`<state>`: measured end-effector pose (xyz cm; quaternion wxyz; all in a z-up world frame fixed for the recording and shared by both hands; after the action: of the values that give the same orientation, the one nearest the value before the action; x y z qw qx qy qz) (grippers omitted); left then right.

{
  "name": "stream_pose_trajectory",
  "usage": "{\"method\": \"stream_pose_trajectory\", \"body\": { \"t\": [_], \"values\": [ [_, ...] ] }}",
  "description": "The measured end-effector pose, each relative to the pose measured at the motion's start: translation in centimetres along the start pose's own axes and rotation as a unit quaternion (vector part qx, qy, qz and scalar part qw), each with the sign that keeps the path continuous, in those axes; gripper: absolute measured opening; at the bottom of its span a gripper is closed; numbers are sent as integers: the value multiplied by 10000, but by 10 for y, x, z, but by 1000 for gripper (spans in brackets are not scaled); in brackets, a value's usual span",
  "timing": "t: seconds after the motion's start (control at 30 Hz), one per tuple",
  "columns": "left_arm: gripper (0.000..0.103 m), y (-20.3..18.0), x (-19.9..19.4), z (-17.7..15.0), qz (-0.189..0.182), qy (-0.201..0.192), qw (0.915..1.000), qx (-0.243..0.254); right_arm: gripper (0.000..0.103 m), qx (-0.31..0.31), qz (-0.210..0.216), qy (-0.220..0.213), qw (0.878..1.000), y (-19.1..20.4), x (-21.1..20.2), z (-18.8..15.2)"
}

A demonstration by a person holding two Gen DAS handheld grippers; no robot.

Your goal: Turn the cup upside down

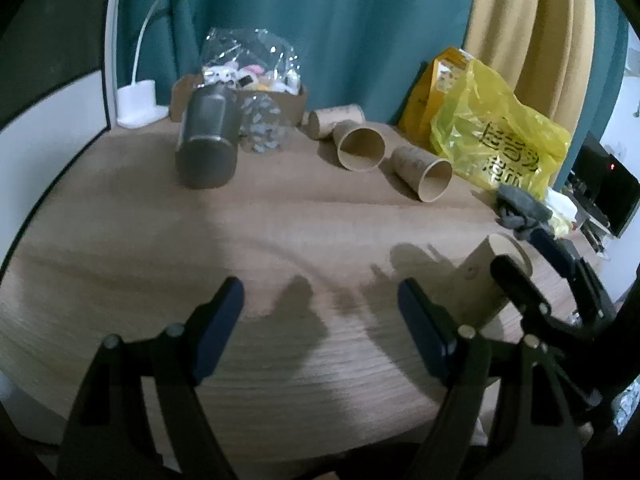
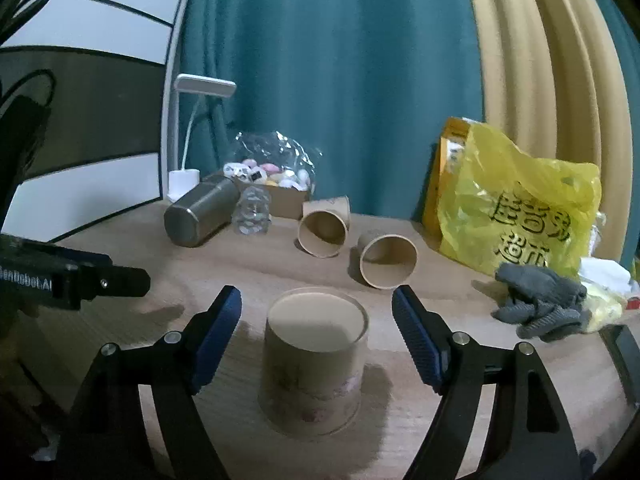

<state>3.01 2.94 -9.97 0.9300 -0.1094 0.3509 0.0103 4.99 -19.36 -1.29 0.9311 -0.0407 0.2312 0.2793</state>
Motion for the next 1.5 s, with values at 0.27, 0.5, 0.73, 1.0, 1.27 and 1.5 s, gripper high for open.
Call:
{"method": "stream_pose_trajectory", "body": {
  "t": [0.27, 0.5, 0.73, 1.0, 1.27, 1.5],
  "values": [
    [81, -15, -25, 4, -18, -321, 9993, 171, 81, 412, 6, 765, 9962, -15, -20, 16],
    [81, -31, -54, 4, -109, -585, 9979, 257, 81, 734, -134, 1080, 9913, -31, -44, 21],
    [81, -39, -73, 3, -155, -682, 9971, 286, 81, 785, -218, 1040, 9912, -37, -62, 24],
    [81, -42, -81, 3, -35, -714, 9970, 312, 81, 838, -216, 960, 9916, -40, -69, 28],
    [81, -38, -81, 3, -14, -693, 9972, 274, 81, 866, -267, 956, 9913, -42, -69, 28],
    [81, -38, -81, 4, -12, -698, 9972, 277, 81, 840, -263, 951, 9916, -41, -68, 27]
  ]
}}
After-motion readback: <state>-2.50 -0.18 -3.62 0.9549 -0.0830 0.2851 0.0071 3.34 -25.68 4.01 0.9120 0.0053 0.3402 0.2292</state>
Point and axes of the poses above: each gripper's, at about its wrist camera, not at the fingertips, and x roughly the way its jaws point, y to its left, z to its top, the point moved 4 cm from there along x, roughly the way its jaws point, and after that the axes turned 1 degree about y, right-handed, at the moved point
